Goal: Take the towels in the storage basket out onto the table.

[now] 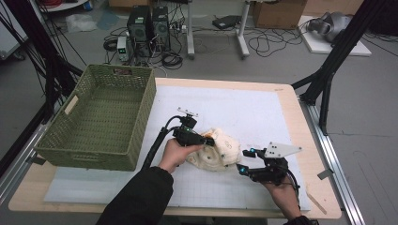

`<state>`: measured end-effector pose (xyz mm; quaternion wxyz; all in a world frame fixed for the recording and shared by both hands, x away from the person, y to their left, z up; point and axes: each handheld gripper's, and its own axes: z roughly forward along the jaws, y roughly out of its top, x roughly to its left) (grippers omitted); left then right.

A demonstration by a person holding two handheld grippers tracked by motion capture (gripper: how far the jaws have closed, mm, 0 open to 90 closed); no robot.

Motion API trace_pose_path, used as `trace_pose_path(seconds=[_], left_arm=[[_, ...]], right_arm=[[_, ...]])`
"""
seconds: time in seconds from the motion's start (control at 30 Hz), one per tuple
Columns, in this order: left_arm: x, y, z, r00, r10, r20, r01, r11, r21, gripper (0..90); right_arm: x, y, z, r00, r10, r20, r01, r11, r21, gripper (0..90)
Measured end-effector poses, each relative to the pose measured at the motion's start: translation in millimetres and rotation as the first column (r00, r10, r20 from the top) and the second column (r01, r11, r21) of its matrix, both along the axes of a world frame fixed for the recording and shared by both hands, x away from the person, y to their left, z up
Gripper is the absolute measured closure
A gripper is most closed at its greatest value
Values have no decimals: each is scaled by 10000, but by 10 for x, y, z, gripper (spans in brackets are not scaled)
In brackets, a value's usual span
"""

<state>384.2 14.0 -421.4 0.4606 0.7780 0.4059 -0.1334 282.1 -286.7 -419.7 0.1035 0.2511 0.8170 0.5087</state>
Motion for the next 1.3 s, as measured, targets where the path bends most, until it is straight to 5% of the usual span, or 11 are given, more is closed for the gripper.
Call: trace_pose_path(seconds=[0.13,0.23,0.3,0.47,0.63,0.87,1.03,1.13,1.3], left_arm=[[-30,-30,-26,9990,-250,366,241,9995,224,570],[-83,48,9,9982,-154,581,163,9998,-138,456],[-119,116,51,9969,-306,723,297,9995,127,379],[-260,281,101,9907,-243,1336,184,9988,455,370],[-297,402,5,9911,-218,1311,87,9949,1001,536],[-265,443,-83,9889,415,1425,-600,9899,1283,687],[-230,411,-143,9859,671,1534,-894,9857,1431,742],[-219,381,-189,9854,651,1576,-915,9818,1665,776],[-225,392,-204,9830,743,1677,-1033,9797,1717,811]], right_arm=[[170,-11,-41,9990,-354,-262,344,9987,-366,512],[272,-30,-95,9978,-477,-468,449,9973,-583,528],[324,-17,-133,9972,-489,-558,436,9947,-931,563],[388,-9,-181,9976,-107,-687,10,9901,-1406,819],[446,-11,-35,9999,21,-148,-50,9802,-1979,859],[731,-152,230,9951,-903,405,971,9703,-2214,859],[969,-304,225,9828,-1844,104,1812,9523,-2454,859],[1071,-353,88,9754,-2142,-526,1928,9439,-2682,852],[1048,-357,23,9749,-2145,-589,1924,9459,-2612,736]])
